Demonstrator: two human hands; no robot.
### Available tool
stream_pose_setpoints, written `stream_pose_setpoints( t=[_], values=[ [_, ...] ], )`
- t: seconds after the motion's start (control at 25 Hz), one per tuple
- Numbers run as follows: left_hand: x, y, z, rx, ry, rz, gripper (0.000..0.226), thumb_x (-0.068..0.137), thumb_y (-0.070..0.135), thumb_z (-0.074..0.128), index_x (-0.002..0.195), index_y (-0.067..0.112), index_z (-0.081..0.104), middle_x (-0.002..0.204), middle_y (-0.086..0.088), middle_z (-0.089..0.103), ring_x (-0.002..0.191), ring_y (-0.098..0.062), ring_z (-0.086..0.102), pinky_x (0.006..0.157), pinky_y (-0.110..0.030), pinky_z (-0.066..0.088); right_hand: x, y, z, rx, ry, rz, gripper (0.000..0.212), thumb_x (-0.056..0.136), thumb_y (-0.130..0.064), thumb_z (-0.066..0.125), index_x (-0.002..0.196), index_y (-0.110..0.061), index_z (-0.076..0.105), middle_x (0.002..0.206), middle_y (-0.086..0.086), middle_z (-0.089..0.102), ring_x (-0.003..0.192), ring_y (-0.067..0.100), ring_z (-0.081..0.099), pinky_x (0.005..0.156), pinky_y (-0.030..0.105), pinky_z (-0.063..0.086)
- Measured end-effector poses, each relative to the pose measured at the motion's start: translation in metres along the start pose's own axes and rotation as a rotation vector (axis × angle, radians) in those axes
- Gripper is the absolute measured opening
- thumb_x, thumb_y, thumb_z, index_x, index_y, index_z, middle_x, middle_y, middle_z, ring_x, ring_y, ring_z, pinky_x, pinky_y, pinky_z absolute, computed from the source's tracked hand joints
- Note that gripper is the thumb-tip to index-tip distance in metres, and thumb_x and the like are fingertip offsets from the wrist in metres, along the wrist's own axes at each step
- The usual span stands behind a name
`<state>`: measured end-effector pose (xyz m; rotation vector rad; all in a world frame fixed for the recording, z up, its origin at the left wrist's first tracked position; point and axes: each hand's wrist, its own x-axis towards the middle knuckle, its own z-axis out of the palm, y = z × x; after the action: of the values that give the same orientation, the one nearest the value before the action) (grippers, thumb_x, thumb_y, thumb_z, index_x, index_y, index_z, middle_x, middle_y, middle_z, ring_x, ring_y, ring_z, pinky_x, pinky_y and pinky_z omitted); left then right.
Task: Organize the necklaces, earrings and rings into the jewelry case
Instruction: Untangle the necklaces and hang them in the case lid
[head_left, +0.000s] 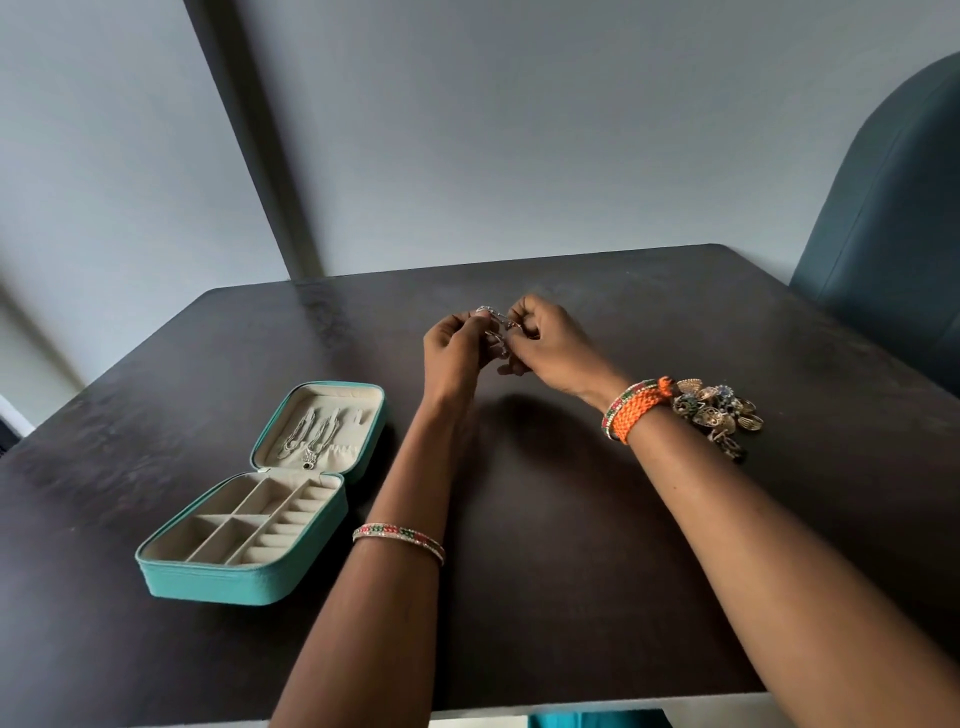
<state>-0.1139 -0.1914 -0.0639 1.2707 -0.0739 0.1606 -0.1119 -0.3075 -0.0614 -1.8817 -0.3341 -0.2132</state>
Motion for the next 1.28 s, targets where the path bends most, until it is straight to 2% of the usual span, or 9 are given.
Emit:
stream_pose_setpoints(
  t=[0.16,0.28,0.48,0.64,0.76,0.88,1.04,1.16,1.28],
  values=[
    [-0.005,0.005,-0.001,0.044,-0.135,0.003,0.016,0.090,0.002,0.052,0.076,-0.001,0.057,0.068,-0.017,0.056,0.049,-0.028,0.055,0.051,-0.031,0.050,-0.003,0.002,-0.008,-0.165,0.055,-0.063,0.006,0.089,-0.011,0.058,0.088,-0.008,0.062,0.069,0.009,0.070,0.055,0.015,0.068,0.062,0.034,0.058],
    [-0.006,0.007,-0.001,0.100,-0.109,0.000,0.016,0.092,0.004,0.056,0.077,0.000,0.059,0.067,-0.014,0.058,0.053,-0.015,0.059,0.061,-0.025,0.056,-0.003,0.003,-0.015,-0.172,0.083,-0.057,0.016,0.090,-0.012,0.056,0.080,-0.007,0.067,0.065,0.006,0.069,0.056,0.013,0.067,0.067,0.035,0.060],
    [-0.007,0.002,0.000,0.179,-0.020,0.017,0.017,0.094,0.007,0.054,0.079,0.001,0.061,0.070,-0.012,0.063,0.057,-0.014,0.064,0.059,-0.024,0.055,0.000,0.005,-0.012,-0.042,0.010,0.075,0.018,0.091,-0.020,0.058,0.075,-0.011,0.064,0.075,0.006,0.064,0.073,0.015,0.062,0.072,0.036,0.055],
    [-0.011,0.006,-0.001,0.287,-0.132,-0.006,0.021,0.091,0.007,0.058,0.070,0.003,0.060,0.064,-0.010,0.060,0.050,-0.013,0.057,0.052,-0.022,0.052,-0.005,0.007,-0.021,0.297,-0.003,0.276,0.013,0.087,-0.016,0.057,0.078,-0.011,0.066,0.079,0.004,0.065,0.082,0.016,0.057,0.071,0.029,0.049],
    [-0.015,0.013,0.005,0.279,-0.148,0.004,0.022,0.089,0.006,0.061,0.068,0.003,0.060,0.069,-0.013,0.062,0.054,-0.013,0.060,0.058,-0.024,0.056,-0.008,0.002,-0.031,0.372,-0.075,0.302,0.017,0.072,-0.028,0.061,0.078,-0.013,0.065,0.079,0.004,0.065,0.079,0.017,0.058,0.072,0.031,0.048],
    [-0.020,0.023,0.003,0.317,-0.149,0.015,0.020,0.089,0.004,0.060,0.069,0.000,0.060,0.068,-0.013,0.064,0.054,-0.013,0.063,0.061,-0.025,0.057,-0.010,-0.013,-0.035,0.219,-0.149,0.228,0.015,0.079,-0.032,0.063,0.082,-0.018,0.069,0.088,0.004,0.067,0.088,0.017,0.060,0.078,0.034,0.048],
    [-0.031,0.054,-0.007,0.469,-0.163,0.051,0.019,0.088,0.006,0.062,0.070,0.000,0.062,0.068,-0.014,0.064,0.056,-0.014,0.062,0.059,-0.024,0.058,-0.016,-0.044,-0.034,-0.139,-0.250,0.065,0.019,0.096,-0.027,0.053,0.086,-0.012,0.062,0.092,0.010,0.065,0.088,0.015,0.057,0.077,0.032,0.048],
    [-0.048,0.080,-0.024,0.470,-0.162,0.069,0.016,0.090,0.009,0.061,0.079,-0.003,0.062,0.069,-0.012,0.061,0.057,-0.011,0.060,0.062,-0.023,0.059,-0.025,-0.063,-0.017,-0.234,-0.167,-0.158,0.018,0.095,-0.020,0.056,0.083,-0.012,0.066,0.085,0.015,0.067,0.075,0.013,0.052,0.069,0.030,0.043],
    [-0.074,0.089,-0.037,0.319,-0.102,0.042,0.015,0.091,0.012,0.060,0.079,0.002,0.061,0.072,-0.011,0.055,0.062,-0.010,0.054,0.061,-0.021,0.055,-0.034,-0.085,0.010,-0.188,0.027,-0.301,0.019,0.090,-0.014,0.059,0.073,-0.019,0.066,0.071,-0.008,0.065,0.064,-0.002,0.053,0.065,0.017,0.042]
  ],
)
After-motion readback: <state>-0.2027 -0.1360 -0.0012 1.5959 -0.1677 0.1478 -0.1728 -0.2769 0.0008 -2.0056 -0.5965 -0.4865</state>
